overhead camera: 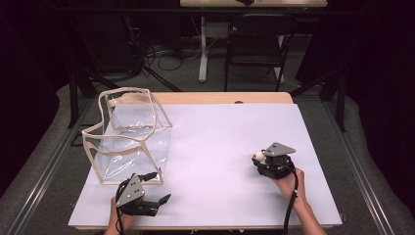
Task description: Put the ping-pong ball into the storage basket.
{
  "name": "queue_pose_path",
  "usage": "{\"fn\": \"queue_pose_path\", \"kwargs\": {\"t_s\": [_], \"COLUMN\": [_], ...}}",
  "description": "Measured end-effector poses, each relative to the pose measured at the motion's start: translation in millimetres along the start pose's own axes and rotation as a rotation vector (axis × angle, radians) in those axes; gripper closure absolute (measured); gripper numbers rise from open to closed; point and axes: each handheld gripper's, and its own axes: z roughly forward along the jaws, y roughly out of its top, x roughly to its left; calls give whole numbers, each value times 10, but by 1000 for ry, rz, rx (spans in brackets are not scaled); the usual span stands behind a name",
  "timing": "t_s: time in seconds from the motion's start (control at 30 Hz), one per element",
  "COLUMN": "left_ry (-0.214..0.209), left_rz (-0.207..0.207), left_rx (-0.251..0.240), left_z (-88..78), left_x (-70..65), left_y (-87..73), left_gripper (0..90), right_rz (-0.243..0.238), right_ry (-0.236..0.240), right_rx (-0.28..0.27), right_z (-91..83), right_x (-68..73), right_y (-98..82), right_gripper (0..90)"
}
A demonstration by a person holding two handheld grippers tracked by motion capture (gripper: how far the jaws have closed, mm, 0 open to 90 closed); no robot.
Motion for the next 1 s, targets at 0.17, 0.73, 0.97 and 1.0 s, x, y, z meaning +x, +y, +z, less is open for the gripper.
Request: {"fn": "queue_pose_path", "kwargs": {"t_s": [0.17,0.73,0.97,1.0], "left_ry": [-4,-8,-7,-8], "left_rz": [-3,3,3,3], "left_rx": [0,3,5,5], "left_z": [6,28,33,33], "left_x": [-4,-10,-8,-9], "left_y": [-1,6,7,7], "left_gripper": [162,162,162,162], "right_rz": [-5,-19,-22,-18], "right_ry": [-5,-18,-28,-29], "right_rx": [-9,-13,-26,-24], "right_z": [-36,-120,-161,-168], "right_x": [10,32,32,34], "right_y": [15,74,103,108], "right_gripper": [504,504,504,504]}}
